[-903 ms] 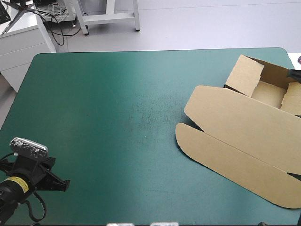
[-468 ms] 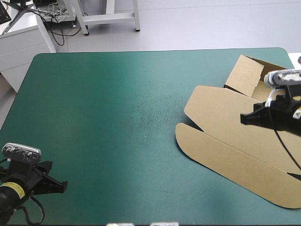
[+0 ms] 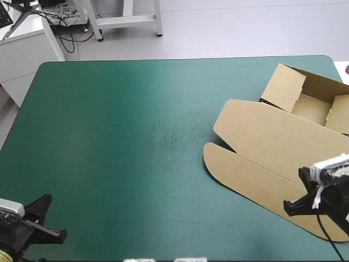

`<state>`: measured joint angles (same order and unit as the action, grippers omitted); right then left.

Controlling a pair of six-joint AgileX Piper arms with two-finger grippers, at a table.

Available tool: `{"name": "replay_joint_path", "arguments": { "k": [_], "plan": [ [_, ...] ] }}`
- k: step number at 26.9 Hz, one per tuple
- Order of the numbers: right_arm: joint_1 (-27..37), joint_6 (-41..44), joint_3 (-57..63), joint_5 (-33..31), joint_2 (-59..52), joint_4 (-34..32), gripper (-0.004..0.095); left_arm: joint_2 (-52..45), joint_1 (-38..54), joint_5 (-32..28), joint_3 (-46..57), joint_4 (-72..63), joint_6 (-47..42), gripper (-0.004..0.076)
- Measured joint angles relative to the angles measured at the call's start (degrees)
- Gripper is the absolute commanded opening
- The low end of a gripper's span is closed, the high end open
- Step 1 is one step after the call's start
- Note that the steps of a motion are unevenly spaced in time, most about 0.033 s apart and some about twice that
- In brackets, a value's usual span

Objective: Fold the box

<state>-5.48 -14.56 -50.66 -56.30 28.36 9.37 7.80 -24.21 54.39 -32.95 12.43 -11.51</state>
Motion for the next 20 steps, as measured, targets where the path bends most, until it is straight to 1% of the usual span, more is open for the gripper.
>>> {"name": "replay_joint_path", "arguments": {
  "k": [6, 14, 17, 20],
  "plan": [
    [0.00, 0.00, 8.77, 3.34, -10.21, -0.79, -0.0020, -5.56, 0.00, -3.72, 4.03, 0.95, 0.30, -0.0010],
    [0.00, 0.49, 17.98, 7.63, -23.12, -0.79, -0.0020, -8.74, 0.00, -5.66, 7.50, 1.07, 0.36, -0.0010],
    [0.00, 4.31, 20.28, 8.10, -28.19, -2.43, -0.0020, -8.74, 0.00, -6.48, 7.91, 1.07, 0.47, -0.0010],
    [0.00, 8.74, 21.57, 7.41, -29.17, -4.87, -0.0020, -8.74, 0.00, -6.63, 7.93, 1.07, 0.47, -0.0010]
  ]
}}
